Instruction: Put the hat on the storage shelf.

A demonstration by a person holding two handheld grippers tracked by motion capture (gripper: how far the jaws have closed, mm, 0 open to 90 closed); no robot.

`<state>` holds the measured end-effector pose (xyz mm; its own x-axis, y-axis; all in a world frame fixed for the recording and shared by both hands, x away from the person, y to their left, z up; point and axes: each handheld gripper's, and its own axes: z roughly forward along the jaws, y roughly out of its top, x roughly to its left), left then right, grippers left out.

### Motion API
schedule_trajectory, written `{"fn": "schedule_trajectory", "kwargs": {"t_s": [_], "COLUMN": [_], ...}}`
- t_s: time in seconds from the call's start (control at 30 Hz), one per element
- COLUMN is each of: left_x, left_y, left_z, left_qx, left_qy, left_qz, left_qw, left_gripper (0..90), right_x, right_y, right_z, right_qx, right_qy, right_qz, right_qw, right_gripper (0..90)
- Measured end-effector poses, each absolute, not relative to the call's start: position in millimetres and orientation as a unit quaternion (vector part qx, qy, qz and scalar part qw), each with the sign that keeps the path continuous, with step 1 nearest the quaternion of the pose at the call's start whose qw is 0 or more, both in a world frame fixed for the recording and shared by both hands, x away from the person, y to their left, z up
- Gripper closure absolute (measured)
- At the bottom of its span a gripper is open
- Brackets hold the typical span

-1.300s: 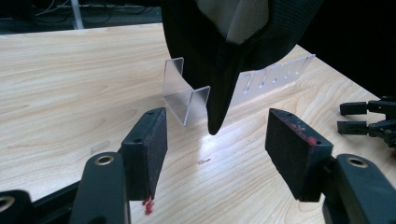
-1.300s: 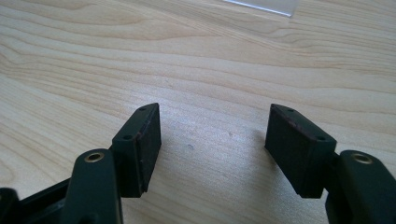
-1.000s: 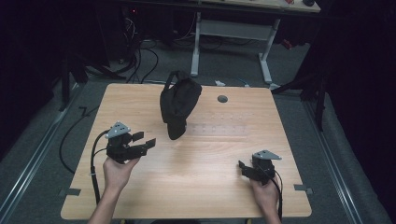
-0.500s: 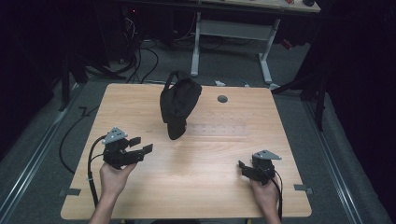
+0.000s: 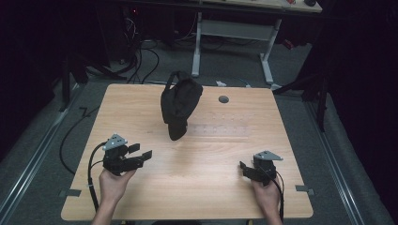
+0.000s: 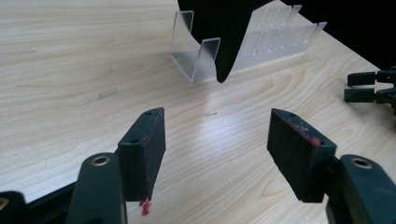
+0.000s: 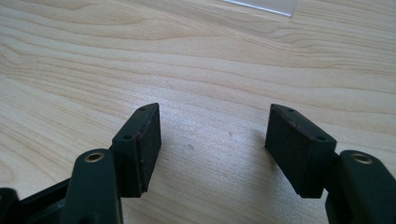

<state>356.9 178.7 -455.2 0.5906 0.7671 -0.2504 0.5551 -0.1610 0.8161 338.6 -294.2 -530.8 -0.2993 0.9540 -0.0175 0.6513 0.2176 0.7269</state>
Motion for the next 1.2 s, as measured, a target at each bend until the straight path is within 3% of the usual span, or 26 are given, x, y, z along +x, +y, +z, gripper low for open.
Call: {"fn": "schedule_trajectory", "kwargs": {"t_s": [1.2], "left_x": [353], "left_y": [168], "left_z": [-502], "left_qx": [0.772], "left_qy": [0.455], "left_qz": [0.105], "left_qw": [0.432], "left_gripper": [36.3], "right_x": [339], "right_y": [-294], "right_z": [-531], "right_qx": [0.540], "right_qy": [0.743], "right_qz": [0.314], "right_qw": [0.242], "right_gripper": [36.1]}}
